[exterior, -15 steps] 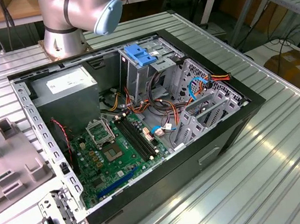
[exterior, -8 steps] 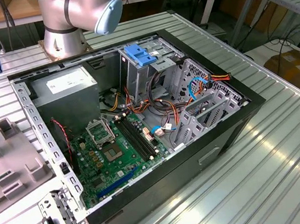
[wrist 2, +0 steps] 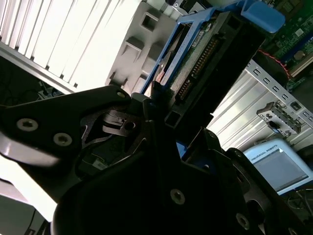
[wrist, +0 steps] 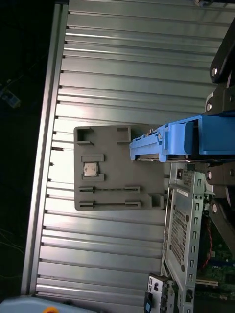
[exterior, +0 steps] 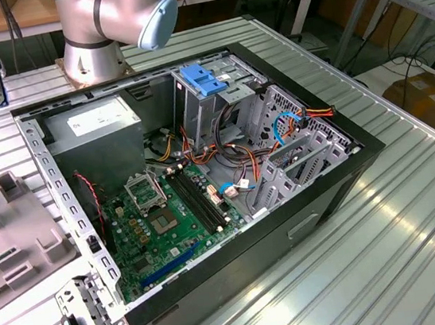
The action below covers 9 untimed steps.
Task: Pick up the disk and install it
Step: 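Pick up the disk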
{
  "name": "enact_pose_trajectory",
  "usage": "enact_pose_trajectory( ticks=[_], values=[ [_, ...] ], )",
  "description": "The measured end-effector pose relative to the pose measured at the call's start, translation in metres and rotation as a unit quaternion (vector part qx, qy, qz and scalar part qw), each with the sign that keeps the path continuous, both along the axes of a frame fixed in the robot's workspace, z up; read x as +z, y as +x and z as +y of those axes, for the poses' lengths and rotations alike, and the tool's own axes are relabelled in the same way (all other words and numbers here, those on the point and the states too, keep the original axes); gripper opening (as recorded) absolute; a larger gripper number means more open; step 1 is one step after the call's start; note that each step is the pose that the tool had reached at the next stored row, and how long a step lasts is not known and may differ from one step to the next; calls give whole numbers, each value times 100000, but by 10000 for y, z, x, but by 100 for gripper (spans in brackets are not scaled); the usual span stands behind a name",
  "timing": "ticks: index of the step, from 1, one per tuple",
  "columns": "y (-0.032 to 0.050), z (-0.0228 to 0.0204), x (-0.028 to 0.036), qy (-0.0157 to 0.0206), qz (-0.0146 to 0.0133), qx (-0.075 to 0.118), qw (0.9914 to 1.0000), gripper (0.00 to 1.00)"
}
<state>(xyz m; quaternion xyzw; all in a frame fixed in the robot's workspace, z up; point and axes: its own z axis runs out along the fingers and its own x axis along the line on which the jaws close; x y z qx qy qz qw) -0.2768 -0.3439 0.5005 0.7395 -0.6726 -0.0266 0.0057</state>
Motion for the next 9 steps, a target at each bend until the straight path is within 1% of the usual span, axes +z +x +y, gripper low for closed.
enact_pose_trajectory(
  ticks=[9],
  values=[
    [51,-46,0,-1,4,4,100000,36]
  ],
)
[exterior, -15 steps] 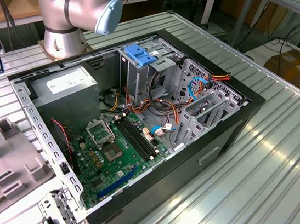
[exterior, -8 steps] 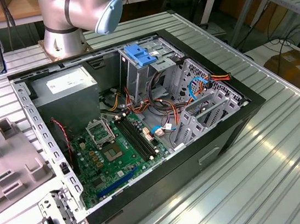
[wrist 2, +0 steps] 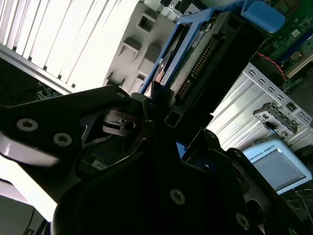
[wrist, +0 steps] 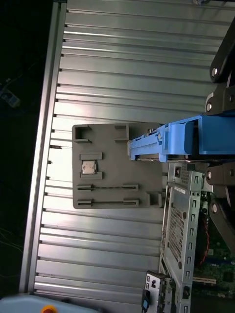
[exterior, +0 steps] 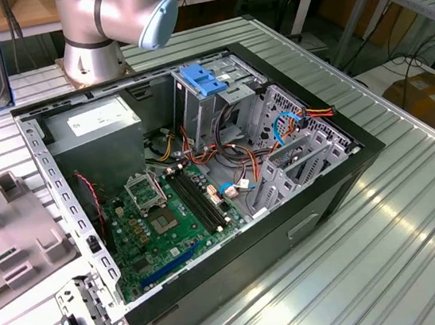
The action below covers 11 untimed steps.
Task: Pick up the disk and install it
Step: 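Pick up the disk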
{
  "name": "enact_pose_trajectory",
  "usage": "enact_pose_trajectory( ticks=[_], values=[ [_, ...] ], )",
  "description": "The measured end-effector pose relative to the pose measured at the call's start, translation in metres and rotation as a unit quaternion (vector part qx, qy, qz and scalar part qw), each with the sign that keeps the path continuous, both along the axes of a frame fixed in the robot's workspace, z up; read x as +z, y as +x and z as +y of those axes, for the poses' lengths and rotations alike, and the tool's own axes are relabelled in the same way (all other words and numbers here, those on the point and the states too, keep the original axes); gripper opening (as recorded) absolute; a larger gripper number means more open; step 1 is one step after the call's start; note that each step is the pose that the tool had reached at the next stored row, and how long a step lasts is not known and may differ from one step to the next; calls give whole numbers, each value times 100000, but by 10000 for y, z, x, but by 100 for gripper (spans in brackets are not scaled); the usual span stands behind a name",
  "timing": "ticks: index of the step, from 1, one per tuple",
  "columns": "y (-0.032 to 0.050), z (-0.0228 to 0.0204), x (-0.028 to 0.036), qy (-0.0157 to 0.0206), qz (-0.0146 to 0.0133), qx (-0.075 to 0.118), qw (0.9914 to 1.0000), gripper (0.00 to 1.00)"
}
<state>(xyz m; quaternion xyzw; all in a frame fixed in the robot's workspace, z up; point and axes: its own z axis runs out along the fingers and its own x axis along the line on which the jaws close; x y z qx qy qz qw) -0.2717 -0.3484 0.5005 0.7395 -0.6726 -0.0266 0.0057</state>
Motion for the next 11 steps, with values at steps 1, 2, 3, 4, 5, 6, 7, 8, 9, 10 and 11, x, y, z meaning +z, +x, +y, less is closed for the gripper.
enact_pose_trajectory(
  ticks=[1,2,3,4,5,6,7,8,9,10,11],
  values=[
    [4,-4,0,0,-3,-1,100000,36],
    [9,-8,0,-1,-3,1,100000,36],
    [13,-11,0,0,-4,-1,100000,36],
    [20,-19,0,1,-4,-3,100000,36],
    [25,-24,0,0,-3,-4,100000,36],
    [32,-29,0,2,-5,-1,100000,36],
    [38,-32,0,1,-2,-4,100000,36],
    [45,-35,0,0,-1,0,100000,36],
    [52,-37,0,-1,2,1,100000,36],
    [55,-39,0,-1,0,-1,100000,36],
    [61,-43,0,2,-5,-2,100000,36]
  ],
)
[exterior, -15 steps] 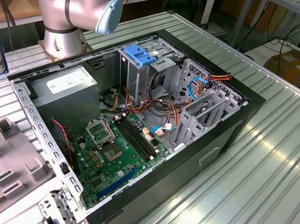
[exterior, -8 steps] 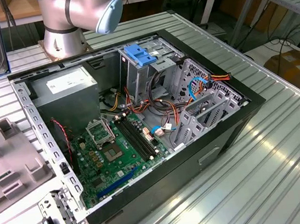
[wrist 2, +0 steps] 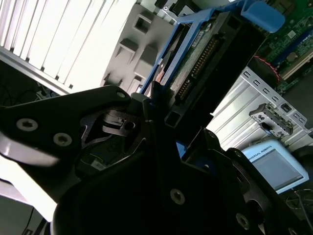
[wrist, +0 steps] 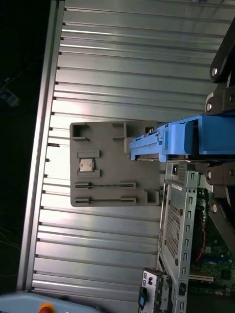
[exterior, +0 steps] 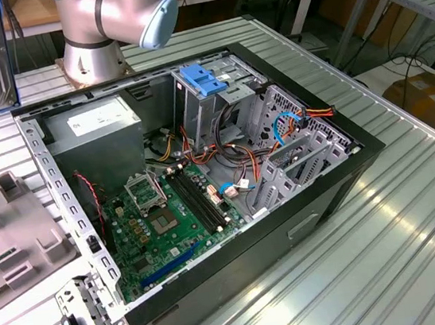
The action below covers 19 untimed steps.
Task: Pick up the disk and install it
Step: 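Pick up the disk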
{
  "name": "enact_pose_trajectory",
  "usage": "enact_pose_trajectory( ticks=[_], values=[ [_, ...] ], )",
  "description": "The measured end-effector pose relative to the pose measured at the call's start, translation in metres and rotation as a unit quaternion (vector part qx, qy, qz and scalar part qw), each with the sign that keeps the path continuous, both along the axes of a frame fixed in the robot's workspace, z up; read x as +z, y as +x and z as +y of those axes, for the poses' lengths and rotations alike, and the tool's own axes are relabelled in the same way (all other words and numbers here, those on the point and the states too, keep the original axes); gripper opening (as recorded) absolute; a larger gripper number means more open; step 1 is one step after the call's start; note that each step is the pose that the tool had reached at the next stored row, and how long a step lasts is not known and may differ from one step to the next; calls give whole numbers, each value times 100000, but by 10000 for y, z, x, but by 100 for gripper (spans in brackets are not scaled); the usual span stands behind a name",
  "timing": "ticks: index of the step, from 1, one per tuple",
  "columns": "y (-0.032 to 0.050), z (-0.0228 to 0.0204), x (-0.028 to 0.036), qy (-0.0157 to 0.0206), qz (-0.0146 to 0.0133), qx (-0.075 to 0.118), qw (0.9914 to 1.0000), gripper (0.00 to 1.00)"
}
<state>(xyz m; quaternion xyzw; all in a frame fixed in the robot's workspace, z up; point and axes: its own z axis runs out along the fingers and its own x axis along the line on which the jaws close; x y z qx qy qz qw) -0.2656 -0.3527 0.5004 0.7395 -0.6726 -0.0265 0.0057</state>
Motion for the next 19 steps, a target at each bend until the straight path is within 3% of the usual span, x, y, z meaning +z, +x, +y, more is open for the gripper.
enact_pose_trajectory(
  ticks=[19],
  values=[
    [111,-44,0,0,4,0,100000,36]
  ],
)
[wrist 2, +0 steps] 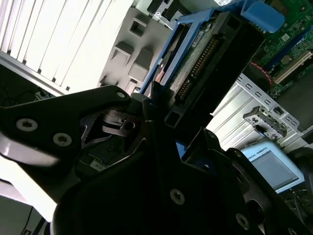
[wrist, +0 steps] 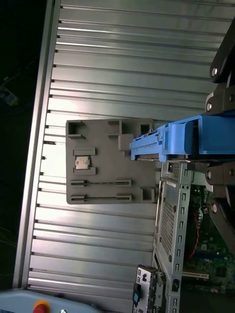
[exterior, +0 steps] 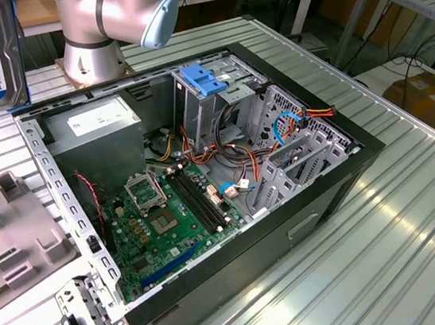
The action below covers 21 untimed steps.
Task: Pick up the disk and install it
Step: 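Pick up the disk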
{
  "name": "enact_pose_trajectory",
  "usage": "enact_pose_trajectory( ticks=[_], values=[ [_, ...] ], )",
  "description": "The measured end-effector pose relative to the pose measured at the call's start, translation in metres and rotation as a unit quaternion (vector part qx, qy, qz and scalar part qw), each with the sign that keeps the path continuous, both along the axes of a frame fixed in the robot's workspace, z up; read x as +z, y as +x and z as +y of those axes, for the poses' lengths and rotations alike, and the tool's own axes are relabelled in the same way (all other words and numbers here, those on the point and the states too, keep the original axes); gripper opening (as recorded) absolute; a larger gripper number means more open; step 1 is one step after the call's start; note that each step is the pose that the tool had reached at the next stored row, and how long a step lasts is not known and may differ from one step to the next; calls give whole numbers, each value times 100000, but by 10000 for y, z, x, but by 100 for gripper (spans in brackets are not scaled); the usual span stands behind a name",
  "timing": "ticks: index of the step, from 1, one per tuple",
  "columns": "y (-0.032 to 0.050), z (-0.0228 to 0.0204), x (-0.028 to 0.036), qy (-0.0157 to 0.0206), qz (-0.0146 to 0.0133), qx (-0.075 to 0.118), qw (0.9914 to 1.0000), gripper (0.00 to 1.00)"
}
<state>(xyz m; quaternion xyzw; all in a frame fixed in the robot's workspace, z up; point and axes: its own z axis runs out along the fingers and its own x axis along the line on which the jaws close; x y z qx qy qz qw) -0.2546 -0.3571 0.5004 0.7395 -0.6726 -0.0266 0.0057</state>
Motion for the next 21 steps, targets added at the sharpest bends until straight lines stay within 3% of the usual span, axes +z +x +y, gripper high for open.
enact_pose_trajectory(
  ticks=[21],
  values=[
    [203,-26,0,-3,10,0,100000,36]
  ],
)
